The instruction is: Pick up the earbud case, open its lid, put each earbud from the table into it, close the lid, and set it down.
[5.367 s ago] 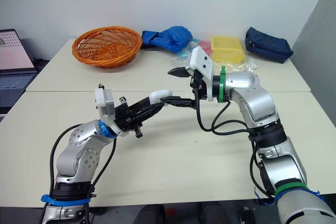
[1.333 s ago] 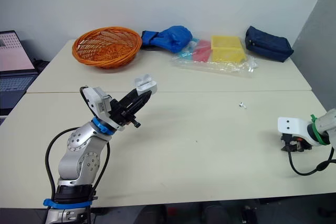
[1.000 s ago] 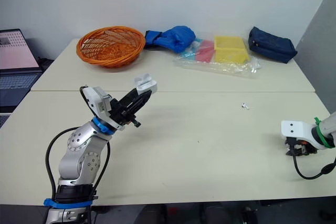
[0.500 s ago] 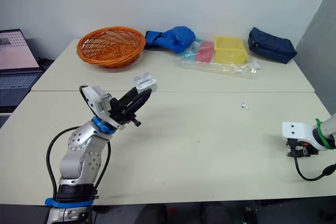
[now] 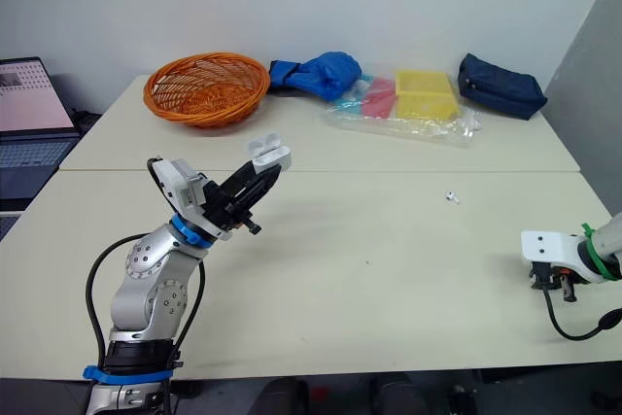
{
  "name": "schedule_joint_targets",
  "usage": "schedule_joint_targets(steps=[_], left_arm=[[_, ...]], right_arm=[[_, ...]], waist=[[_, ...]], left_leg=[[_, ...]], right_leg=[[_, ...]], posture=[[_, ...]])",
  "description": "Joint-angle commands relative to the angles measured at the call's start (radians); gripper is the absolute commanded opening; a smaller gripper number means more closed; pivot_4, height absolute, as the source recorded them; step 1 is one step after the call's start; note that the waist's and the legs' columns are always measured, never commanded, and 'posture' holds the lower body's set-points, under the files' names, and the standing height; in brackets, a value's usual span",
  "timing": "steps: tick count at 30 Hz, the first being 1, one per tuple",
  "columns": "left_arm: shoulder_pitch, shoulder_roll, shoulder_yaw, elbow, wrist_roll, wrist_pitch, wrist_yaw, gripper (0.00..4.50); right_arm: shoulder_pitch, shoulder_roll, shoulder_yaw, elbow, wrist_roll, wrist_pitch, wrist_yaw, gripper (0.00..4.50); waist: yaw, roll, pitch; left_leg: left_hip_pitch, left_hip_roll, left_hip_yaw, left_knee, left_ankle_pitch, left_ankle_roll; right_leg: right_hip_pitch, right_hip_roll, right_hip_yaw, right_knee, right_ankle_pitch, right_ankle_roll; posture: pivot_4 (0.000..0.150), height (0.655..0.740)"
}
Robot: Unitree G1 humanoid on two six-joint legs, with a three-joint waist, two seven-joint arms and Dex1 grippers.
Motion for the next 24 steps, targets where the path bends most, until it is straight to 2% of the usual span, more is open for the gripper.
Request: schedule_joint_targets(steps=[1, 2, 5, 7, 9, 11, 14, 16, 17, 24], left_arm=[[-0.018, 0.000, -0.001, -0.012, -0.008, -0.025, -0.008, 0.75], [-0.018, -0.003, -0.002, -0.011, -0.009, -0.026, -0.010, 0.75], [-0.021, -0.025, -0.017, 0.002, -0.001, -0.041, -0.007, 0.75], [-0.026, -0.038, -0.025, 0.009, -0.003, -0.048, -0.005, 0.75], [-0.028, -0.046, -0.035, 0.012, 0.001, -0.053, -0.003, 0.75], [-0.028, -0.047, -0.043, 0.013, 0.007, -0.057, -0.002, 0.75], [-0.034, -0.059, -0.053, 0.008, -0.001, -0.051, -0.001, 0.75], [-0.044, -0.060, -0.058, 0.008, -0.004, -0.051, -0.008, 0.75], [-0.051, -0.059, -0.057, 0.015, -0.004, -0.053, -0.012, 0.75], [-0.067, -0.060, -0.057, 0.036, -0.003, -0.064, -0.020, 0.75]], right_arm=[[-0.069, 0.076, -0.063, -0.195, 0.169, 0.171, 0.059, 0.41], [-0.100, 0.118, -0.078, -0.250, 0.222, 0.240, 0.054, 0.41], [-0.295, 0.477, -0.228, -0.450, 0.513, 0.719, -0.254, 0.41], [-0.365, 0.669, -0.296, -0.544, 0.608, 0.848, -0.424, 0.41], [-0.403, 0.808, -0.342, -0.604, 0.656, 0.931, -0.572, 0.41], [-0.418, 0.885, -0.373, -0.641, 0.686, 0.981, -0.677, 0.41], [-0.418, 1.086, -0.357, -0.677, 0.696, 0.931, -0.855, 0.41], [-0.415, 1.161, -0.317, -0.682, 0.673, 0.906, -0.920, 0.41], [-0.412, 1.174, -0.298, -0.678, 0.663, 0.897, -0.933, 0.41], [-0.388, 1.166, -0.242, -0.658, 0.657, 0.852, -0.970, 0.41]], waist=[[-0.005, 0.000, 0.000], [-0.013, 0.000, 0.000], [-0.047, -0.001, 0.001], [-0.047, 0.002, 0.002], [-0.027, 0.003, 0.002], [-0.003, 0.002, 0.001], [0.004, 0.002, 0.001], [0.001, 0.002, 0.001], [0.001, 0.002, 0.001], [-0.001, 0.002, 0.001]], left_leg=[[0.000, 0.000, 0.000, 0.000, 0.000, 0.000], [0.001, 0.001, 0.000, -0.001, 0.000, 0.000], [0.003, 0.003, -0.002, -0.001, 0.000, 0.000], [0.002, 0.002, -0.008, -0.001, 0.000, -0.001], [-0.001, 0.005, -0.011, -0.002, 0.002, -0.002], [-0.002, 0.005, -0.012, -0.003, 0.002, -0.002], [-0.008, 0.002, -0.008, -0.003, 0.001, -0.003], [-0.017, 0.001, -0.004, -0.002, 0.001, -0.002], [-0.019, 0.001, -0.004, -0.001, 0.001, -0.002], [-0.019, 0.000, -0.005, 0.000, 0.001, -0.002]], right_leg=[[0.000, 0.000, 0.000, 0.000, 0.000, 0.000], [0.000, 0.001, 0.000, 0.001, 0.000, 0.000], [-0.001, 0.002, 0.003, 0.003, 0.002, -0.002], [-0.001, 0.004, 0.002, 0.004, 0.005, -0.004], [-0.003, 0.008, -0.001, 0.004, 0.004, -0.006], [-0.003, 0.009, -0.003, 0.003, 0.002, -0.008], [-0.007, 0.003, -0.002, 0.001, 0.000, -0.005], [-0.016, 0.001, 0.000, 0.002, 0.002, -0.002], [-0.018, 0.001, 0.000, 0.001, 0.004, -0.005], [-0.017, 0.001, -0.002, 0.000, 0.002, 0.000]], posture=[[0.150, 0.7400], [0.150, 0.7400], [0.150, 0.7400], [0.150, 0.7400], [0.150, 0.7400], [0.150, 0.7400], [0.150, 0.7400], [0.150, 0.7400], [0.150, 0.7400], [0.150, 0.7400]])
